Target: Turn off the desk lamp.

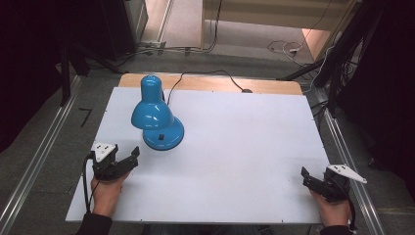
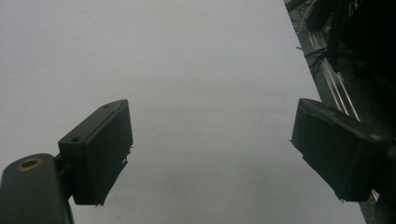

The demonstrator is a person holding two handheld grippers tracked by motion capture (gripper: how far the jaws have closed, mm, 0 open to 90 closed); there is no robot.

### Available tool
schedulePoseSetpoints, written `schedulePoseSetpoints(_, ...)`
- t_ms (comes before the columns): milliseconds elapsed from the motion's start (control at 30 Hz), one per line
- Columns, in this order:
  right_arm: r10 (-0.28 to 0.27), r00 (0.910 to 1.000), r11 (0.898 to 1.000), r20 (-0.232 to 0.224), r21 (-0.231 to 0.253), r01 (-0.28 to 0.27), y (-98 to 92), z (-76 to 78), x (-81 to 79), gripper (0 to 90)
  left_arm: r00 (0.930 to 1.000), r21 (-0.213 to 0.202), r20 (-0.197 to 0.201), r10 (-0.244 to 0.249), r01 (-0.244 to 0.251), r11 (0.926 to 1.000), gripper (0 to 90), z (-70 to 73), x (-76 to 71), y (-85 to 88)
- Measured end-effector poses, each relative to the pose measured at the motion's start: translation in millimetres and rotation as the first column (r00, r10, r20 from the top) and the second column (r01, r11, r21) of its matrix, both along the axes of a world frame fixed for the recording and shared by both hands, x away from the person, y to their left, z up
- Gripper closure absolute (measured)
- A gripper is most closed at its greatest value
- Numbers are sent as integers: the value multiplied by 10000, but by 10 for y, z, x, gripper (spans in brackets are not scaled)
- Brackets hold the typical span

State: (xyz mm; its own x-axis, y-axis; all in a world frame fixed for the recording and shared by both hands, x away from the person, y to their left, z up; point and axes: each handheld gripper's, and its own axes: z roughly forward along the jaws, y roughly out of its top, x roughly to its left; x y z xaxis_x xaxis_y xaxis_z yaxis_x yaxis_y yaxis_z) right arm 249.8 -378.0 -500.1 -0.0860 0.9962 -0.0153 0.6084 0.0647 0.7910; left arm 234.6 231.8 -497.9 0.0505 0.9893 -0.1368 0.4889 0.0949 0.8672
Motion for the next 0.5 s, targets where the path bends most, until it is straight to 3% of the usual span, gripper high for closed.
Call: schedulePoseSetpoints(500, -8, 10000, 10000, -2, -9, 8, 1, -3, 1, 111, 9997, 157, -136, -207, 209, 9997, 246, -7, -132, 24)
